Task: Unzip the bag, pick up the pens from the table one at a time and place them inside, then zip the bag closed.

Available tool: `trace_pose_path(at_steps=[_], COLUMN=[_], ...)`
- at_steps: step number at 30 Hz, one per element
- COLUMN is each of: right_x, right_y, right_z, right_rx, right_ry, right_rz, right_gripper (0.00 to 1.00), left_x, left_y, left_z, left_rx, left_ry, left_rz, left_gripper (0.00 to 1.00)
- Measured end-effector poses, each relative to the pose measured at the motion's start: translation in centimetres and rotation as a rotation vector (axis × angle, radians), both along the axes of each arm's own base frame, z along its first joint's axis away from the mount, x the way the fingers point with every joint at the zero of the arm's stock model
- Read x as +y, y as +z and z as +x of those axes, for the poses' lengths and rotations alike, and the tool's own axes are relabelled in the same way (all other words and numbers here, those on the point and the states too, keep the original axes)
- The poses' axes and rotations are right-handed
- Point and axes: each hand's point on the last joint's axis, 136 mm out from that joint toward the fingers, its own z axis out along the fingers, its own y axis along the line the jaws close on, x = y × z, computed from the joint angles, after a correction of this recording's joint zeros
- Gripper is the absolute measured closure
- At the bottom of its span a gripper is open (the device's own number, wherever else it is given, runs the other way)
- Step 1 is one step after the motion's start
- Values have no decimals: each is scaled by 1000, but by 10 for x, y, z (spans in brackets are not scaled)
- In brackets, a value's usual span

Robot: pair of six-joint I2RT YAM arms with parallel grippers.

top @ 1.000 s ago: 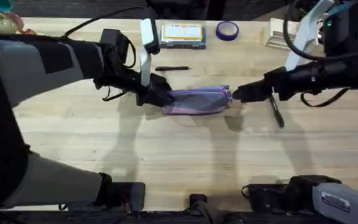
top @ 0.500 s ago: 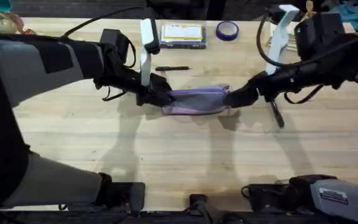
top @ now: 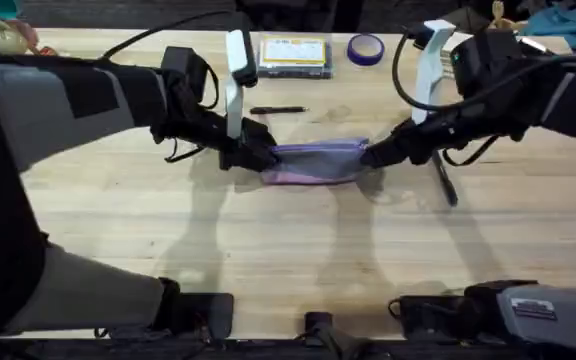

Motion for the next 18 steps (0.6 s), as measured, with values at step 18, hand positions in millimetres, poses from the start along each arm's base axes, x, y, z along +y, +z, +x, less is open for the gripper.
trace_pose_path(at_steps=[18], right_x=[-1], right_y=[20], right_z=[-2], right_rx=[-70], right_ry=[3], right_rz=[-4], right_gripper=[971], left_x=[0], left_y=[0], left_z=[1], left_rx=[-6], left_ry=[0], left_rz=[-2], left_gripper=[958])
